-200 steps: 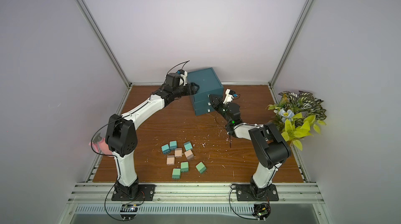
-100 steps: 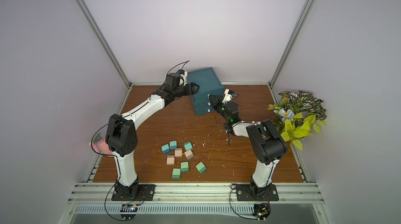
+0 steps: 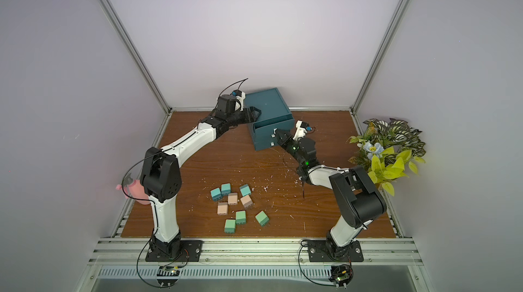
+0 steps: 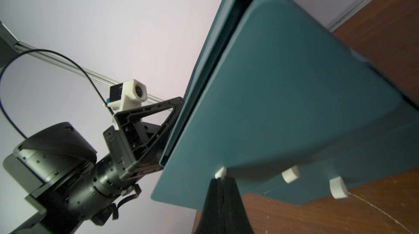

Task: Place the plugs into the drawer by color
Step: Open the drawer in the storage box.

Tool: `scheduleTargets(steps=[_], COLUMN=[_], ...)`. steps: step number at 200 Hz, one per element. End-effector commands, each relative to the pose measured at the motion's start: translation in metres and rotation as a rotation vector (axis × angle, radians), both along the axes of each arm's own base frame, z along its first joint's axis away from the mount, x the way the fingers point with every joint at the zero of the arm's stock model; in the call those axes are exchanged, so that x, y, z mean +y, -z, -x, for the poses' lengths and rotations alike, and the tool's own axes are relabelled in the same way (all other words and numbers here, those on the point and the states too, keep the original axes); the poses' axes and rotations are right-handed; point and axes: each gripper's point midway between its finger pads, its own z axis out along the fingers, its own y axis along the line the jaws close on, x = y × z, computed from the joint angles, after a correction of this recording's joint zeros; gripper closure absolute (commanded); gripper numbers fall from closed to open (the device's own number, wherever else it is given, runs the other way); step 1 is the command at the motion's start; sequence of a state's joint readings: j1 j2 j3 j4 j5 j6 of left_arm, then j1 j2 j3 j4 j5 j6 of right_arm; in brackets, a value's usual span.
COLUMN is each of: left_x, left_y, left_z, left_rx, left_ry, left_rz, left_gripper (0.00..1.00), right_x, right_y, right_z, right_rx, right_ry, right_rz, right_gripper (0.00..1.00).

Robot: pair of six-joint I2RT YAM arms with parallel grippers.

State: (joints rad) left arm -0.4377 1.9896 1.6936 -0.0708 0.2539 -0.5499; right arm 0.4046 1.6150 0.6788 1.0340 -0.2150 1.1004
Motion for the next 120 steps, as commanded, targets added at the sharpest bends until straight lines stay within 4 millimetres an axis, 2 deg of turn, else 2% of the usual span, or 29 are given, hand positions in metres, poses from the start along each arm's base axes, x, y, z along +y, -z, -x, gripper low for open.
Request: scheduleTargets(steps=[1,53,120], left_x=[0.002,0.001,0.001], left_y=[0.019,0.018,0.023], left_z=[-0.006,-0.006,-0.005], left_rx=[0.037,0.037,0.047], left_ry=[-0.010,-0.011,-0.017], left_rz=[-0.024,-0.010,-0.013], left_gripper=[0.20,0.20,0.20], right_x=[-0.003,-0.012,-0.018], right_y=[-0.012,0.002,0.004], right_z=[0.018,0.049,0.060], right_rx=[-0.056,-0.025,-0.029], right_ry=[-0.006,-0.011,-0.009], right_rz=[0.040,0.087,0.133], right_gripper=[1.00,1.00,1.00])
